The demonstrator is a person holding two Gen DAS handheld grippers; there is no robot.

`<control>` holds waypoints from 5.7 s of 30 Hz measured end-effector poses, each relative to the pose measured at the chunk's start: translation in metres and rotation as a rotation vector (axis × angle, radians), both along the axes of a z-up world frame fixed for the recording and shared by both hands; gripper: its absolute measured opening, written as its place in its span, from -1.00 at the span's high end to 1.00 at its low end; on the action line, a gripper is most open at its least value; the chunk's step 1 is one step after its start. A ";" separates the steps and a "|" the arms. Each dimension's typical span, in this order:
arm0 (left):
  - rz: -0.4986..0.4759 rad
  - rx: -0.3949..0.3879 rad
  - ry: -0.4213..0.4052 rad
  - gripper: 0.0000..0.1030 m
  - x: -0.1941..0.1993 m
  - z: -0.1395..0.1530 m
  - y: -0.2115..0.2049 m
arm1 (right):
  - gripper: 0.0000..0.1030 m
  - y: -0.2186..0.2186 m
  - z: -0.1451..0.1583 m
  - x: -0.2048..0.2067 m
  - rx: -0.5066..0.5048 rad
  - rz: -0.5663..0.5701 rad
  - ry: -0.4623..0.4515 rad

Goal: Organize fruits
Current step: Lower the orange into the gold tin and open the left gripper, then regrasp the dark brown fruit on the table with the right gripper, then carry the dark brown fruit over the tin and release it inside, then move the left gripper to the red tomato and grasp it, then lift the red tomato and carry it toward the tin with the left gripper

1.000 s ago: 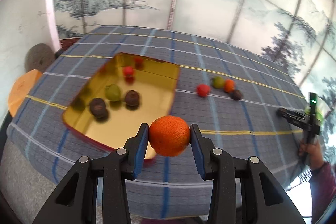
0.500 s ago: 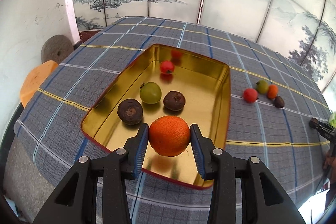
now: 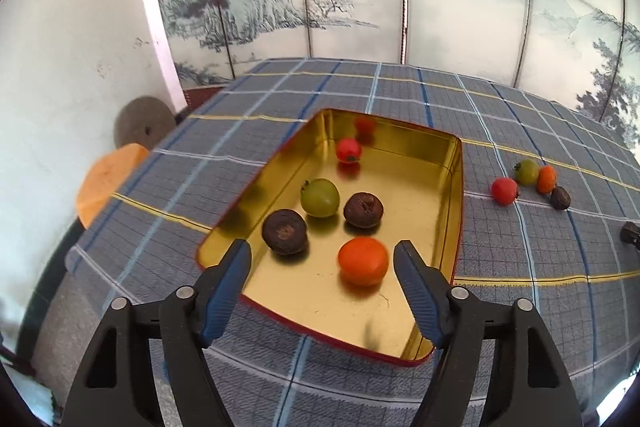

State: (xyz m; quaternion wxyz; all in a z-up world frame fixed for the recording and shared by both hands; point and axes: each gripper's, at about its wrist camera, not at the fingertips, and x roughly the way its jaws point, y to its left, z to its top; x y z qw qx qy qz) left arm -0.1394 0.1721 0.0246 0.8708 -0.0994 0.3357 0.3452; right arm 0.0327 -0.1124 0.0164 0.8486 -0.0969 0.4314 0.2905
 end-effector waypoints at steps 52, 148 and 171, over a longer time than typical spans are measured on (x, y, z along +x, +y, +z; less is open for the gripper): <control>0.037 -0.025 -0.087 -0.61 -0.063 0.016 -0.019 | 0.30 0.213 0.101 -0.104 0.244 0.515 0.000; -0.451 -0.236 0.101 0.32 0.120 -0.004 -0.133 | -0.80 0.012 0.018 -0.037 0.183 0.060 -0.033; -0.348 -0.209 0.011 0.32 0.074 0.023 -0.102 | -0.79 0.060 0.023 -0.049 0.138 0.177 -0.031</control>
